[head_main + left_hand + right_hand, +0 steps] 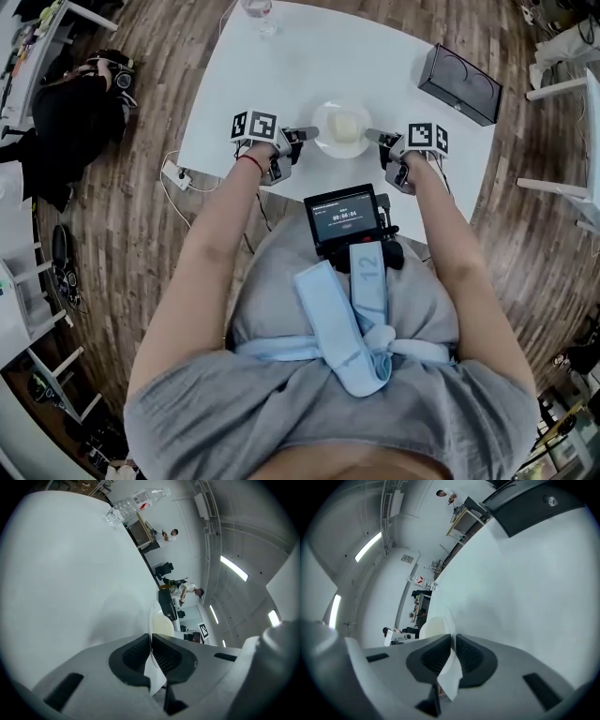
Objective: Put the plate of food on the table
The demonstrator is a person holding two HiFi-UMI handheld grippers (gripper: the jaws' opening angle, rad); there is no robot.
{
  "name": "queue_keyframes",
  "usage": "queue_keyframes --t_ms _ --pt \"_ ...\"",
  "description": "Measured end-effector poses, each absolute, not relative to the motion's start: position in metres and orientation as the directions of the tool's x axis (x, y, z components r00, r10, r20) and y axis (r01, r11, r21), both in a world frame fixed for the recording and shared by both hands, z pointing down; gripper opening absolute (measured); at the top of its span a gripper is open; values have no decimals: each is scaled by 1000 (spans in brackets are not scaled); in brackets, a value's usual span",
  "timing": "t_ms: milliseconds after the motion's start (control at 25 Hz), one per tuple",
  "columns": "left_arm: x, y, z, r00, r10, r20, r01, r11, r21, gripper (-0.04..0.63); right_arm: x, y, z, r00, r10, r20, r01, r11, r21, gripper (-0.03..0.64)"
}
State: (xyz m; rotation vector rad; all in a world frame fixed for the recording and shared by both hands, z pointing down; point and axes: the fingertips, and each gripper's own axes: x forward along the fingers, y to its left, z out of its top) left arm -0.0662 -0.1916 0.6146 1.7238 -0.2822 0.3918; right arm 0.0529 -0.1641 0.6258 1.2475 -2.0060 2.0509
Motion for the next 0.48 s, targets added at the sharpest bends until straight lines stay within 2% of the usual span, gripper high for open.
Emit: queue_keyframes --t_ms 480 --pt "-81 -195 622 905 -1 425 -419 -181 890 31 37 -167 631 -693 -498 522 -523 -152 -839 40"
